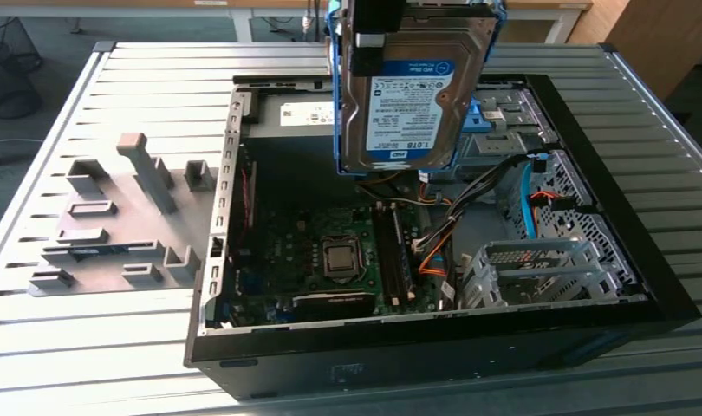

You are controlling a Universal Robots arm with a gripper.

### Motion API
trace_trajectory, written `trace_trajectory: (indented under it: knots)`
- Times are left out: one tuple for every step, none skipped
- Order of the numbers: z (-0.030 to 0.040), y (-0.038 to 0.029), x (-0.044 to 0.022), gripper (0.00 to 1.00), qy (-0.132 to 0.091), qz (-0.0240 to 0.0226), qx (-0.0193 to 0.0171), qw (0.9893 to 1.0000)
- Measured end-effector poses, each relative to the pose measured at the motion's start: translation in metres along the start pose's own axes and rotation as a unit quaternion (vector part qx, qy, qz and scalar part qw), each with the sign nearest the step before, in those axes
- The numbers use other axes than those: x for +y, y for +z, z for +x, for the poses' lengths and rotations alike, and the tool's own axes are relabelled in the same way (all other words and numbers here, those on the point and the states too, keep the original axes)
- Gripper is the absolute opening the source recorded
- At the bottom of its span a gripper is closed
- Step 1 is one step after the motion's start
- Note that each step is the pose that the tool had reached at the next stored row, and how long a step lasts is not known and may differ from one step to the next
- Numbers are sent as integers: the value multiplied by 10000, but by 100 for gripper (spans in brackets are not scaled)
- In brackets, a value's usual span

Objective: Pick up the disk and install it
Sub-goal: 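Insert the disk into the insertion slot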

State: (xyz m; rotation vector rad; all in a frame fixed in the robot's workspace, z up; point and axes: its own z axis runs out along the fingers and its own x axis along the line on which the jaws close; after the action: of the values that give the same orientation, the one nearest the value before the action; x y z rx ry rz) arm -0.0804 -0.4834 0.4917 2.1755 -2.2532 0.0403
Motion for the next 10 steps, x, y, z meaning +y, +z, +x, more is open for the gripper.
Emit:
trace_trajectory:
  knots:
    - [33,1,-2,36,0,0,1,10000]
    - [71,3,-3,36,0,0,0,10000]
    - [114,5,-4,36,0,0,0,10000]
    - [156,7,-6,36,0,0,1,10000]
    - [199,10,-7,36,0,0,1,10000]
    - [240,14,-9,36,0,0,0,10000]
    - [274,18,-12,36,0,0,1,10000]
    - [288,20,-25,36,0,0,1,10000]
    - [293,23,-48,36,0,0,1,10000]
    - [295,26,-76,36,0,0,0,10000]
